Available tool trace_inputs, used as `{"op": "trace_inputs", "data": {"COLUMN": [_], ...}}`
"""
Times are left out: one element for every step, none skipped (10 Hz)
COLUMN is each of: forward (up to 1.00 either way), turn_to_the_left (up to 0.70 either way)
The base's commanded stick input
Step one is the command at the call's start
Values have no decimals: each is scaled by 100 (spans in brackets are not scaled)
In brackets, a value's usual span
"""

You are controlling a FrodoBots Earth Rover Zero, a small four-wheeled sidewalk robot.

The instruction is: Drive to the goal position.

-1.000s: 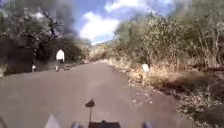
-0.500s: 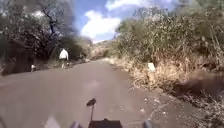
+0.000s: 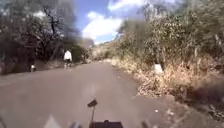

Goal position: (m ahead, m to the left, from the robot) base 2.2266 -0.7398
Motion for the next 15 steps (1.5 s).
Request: {"op": "trace_inputs", "data": {"forward": [70,70,70,70,70,70,70,70,70,70,70,70,70,70,70], "turn_to_the_left": [0,0,0,0,0,0,0,0,0,0,0,0,0,0,0]}}
